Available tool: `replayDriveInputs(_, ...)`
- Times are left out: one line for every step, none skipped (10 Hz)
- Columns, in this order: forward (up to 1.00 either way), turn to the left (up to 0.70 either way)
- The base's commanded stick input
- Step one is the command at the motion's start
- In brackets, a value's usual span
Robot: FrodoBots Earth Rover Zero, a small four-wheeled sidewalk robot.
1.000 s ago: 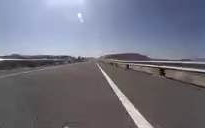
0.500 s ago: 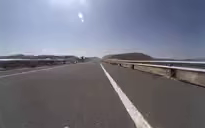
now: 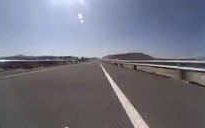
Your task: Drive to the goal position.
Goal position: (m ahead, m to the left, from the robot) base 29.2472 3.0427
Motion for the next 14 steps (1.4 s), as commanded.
replayDriveInputs(1.00,0.00)
replayDriveInputs(1.00,0.00)
replayDriveInputs(1.00,0.00)
replayDriveInputs(1.00,0.00)
replayDriveInputs(1.00,0.00)
replayDriveInputs(1.00,0.00)
replayDriveInputs(1.00,0.00)
replayDriveInputs(1.00,0.00)
replayDriveInputs(1.00,0.00)
replayDriveInputs(1.00,0.00)
replayDriveInputs(1.00,0.00)
replayDriveInputs(1.00,0.00)
replayDriveInputs(1.00,0.00)
replayDriveInputs(1.00,0.00)
